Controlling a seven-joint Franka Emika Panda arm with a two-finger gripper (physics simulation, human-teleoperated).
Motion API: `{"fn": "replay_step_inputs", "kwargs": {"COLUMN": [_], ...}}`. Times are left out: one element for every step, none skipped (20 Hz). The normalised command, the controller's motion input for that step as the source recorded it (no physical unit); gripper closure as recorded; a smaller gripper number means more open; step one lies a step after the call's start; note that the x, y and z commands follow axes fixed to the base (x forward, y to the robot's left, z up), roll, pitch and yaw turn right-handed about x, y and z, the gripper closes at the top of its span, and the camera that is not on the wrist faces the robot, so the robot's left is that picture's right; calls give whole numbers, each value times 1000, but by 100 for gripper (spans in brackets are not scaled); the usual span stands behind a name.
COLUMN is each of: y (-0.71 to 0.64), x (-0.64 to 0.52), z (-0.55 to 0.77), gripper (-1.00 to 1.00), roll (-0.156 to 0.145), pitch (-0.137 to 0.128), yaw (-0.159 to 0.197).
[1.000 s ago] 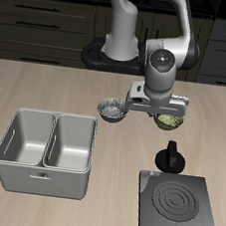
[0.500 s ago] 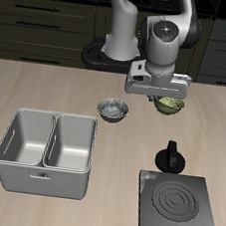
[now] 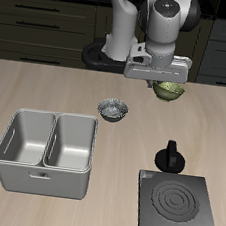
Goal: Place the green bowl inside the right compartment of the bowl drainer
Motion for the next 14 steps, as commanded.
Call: {"fn": "replay_step_inputs", "kwargs": {"y": [-46,-35,10,-4,-40,-30,-288,-306,-118,-309,-308,-292,-262,-390], "x": [-319,-128,-98,82,50,64,72,-15,60,-46,-61,29,-107,-161], "z": [1033,340,254,63,-8,-17,-123,-84,26,122,142,139,154,147], "gripper": [100,100,100,100,100,100,100,100,100,100,100,100,100,100], "roll": [13,15,27,-6,0,9,-39,-37,-25,-36,-55,-26,-48,-28], "pitch": [-203,-43,-48,-25,10,11,30,47,-8,-30,-13,-19,-41,-25], "yaw": [-38,-18,-3,29,10,14,41,-1,6,1,-39,-36,19,19]}}
